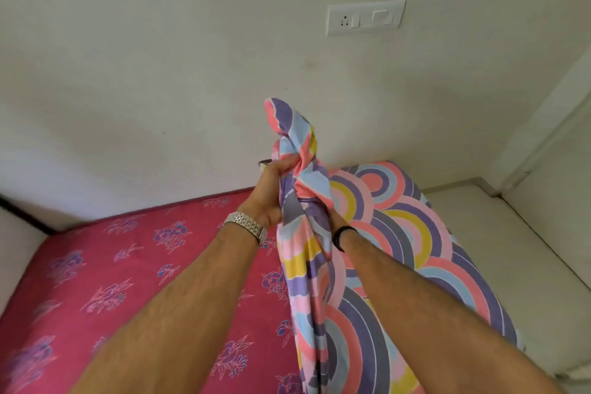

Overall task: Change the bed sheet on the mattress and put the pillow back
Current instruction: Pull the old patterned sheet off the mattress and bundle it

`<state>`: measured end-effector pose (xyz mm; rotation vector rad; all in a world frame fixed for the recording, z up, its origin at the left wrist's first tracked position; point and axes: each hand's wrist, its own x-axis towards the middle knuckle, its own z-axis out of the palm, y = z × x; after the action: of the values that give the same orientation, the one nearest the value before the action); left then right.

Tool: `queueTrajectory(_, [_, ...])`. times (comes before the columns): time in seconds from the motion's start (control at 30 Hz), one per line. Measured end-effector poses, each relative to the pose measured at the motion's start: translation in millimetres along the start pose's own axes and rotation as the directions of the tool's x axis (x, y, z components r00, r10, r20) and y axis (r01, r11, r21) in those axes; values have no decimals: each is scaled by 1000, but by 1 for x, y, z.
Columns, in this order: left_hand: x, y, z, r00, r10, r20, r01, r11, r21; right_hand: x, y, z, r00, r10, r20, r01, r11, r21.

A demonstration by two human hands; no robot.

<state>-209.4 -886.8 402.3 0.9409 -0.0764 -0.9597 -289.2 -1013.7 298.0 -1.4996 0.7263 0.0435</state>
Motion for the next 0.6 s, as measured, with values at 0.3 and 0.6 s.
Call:
queueTrajectory(0.3, [48, -61, 17, 909, 370, -193, -170, 751, 639, 8, -111, -87, 922, -349, -170, 358, 933, 25])
queueTrajectory(0.6, [82, -69, 83, 907, 420, -22, -267, 615, 742, 4, -130, -158, 883, -375, 284, 393, 919, -10])
